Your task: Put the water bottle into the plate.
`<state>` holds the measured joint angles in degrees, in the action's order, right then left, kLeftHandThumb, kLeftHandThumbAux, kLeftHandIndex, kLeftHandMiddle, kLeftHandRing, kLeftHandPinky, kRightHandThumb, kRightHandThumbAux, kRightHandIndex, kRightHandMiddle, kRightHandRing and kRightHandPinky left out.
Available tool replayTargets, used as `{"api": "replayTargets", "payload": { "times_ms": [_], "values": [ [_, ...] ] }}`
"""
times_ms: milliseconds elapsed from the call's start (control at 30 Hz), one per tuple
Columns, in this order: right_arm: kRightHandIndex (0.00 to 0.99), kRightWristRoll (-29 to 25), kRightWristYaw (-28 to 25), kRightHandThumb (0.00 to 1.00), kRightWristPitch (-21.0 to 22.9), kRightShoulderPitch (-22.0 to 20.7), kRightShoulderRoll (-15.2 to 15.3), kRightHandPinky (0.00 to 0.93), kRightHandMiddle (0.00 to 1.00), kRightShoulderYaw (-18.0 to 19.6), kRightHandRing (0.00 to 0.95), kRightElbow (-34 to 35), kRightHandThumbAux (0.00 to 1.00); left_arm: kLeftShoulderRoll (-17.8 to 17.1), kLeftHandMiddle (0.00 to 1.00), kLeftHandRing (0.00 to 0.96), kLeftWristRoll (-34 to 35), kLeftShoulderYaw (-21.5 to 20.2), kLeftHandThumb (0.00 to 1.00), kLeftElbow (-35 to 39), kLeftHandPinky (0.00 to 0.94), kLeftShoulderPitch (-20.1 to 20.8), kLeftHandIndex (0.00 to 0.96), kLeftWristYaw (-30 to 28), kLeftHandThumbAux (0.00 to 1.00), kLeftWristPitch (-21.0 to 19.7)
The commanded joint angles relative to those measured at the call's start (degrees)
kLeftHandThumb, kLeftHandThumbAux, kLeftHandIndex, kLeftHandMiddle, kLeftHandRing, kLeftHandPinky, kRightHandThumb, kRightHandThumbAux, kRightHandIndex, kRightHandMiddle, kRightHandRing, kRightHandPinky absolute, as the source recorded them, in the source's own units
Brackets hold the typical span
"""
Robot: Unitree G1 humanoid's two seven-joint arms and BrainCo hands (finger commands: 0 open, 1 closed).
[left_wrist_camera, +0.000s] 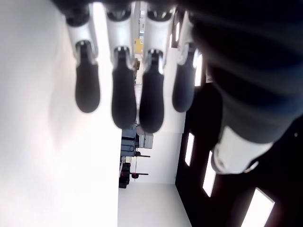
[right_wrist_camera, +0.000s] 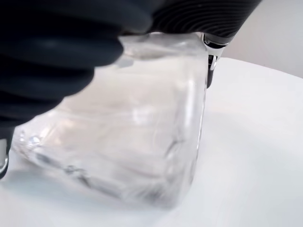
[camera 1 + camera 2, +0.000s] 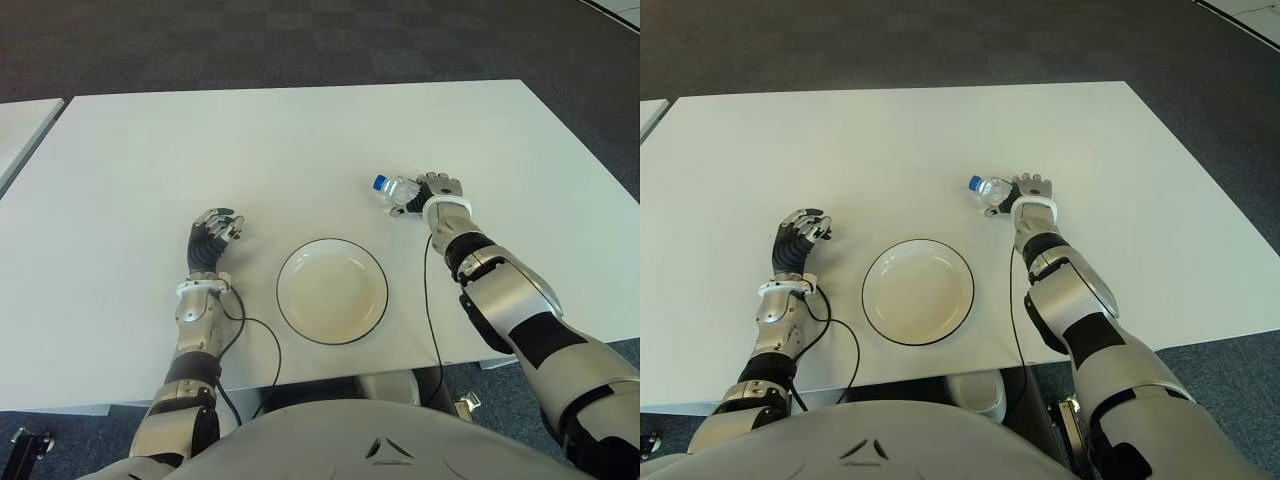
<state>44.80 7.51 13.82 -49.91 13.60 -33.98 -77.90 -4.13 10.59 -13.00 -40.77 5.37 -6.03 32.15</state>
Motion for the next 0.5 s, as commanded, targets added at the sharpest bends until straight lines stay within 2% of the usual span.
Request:
{"api": "replayTargets", "payload": {
  "times_ms": [33,133,267,333,433,500],
  "values": [
    [0.266,1.64,-6.37,0.618,0.20,7.46,-1.79,0.000,0.000,-2.45,0.000,-3.01,0.520,0.46,0.590,0.575,0.38,-0.25,0.708,-1.32,0.560,-2.20,0.435,-0.52,0.710,-2.15],
    [0.306,2.01,-6.17,0.607,0.01,7.71,-1.55,0.000,0.000,-3.13,0.000,-3.05,0.555,0.53,0.590,0.574,0.48,-0.27,0.708,-1.18,0.559,-2.29,0.435,-0.53,0.710,-2.26],
    [0.388,2.14,-5.42,0.678,-0.09,7.73,-1.47,0.000,0.000,-3.57,0.000,-3.02,0.672,0.62,0.590,0.573,0.65,-0.33,0.708,-1.09,0.559,-2.33,0.435,-0.53,0.710,-2.49],
    [0.406,1.99,-4.99,0.693,0.42,6.81,-1.77,0.045,0.010,-3.60,0.000,-2.86,0.697,0.66,0.589,0.571,0.76,-0.38,0.708,-1.05,0.558,-2.34,0.435,-0.48,0.710,-2.69],
    [0.418,1.36,-3.66,0.703,1.26,5.89,-2.21,0.192,0.097,-3.14,0.105,-2.63,0.708,0.63,0.587,0.570,0.42,-0.31,0.707,-1.01,0.555,-2.38,0.434,-0.06,0.711,-2.79],
    [0.421,0.47,-2.05,0.706,1.49,6.17,-2.33,0.234,0.139,-2.21,0.148,-2.51,0.711,0.51,0.587,0.571,-0.10,-0.19,0.707,-0.98,0.555,-2.42,0.434,0.41,0.711,-2.74]
  ]
}}
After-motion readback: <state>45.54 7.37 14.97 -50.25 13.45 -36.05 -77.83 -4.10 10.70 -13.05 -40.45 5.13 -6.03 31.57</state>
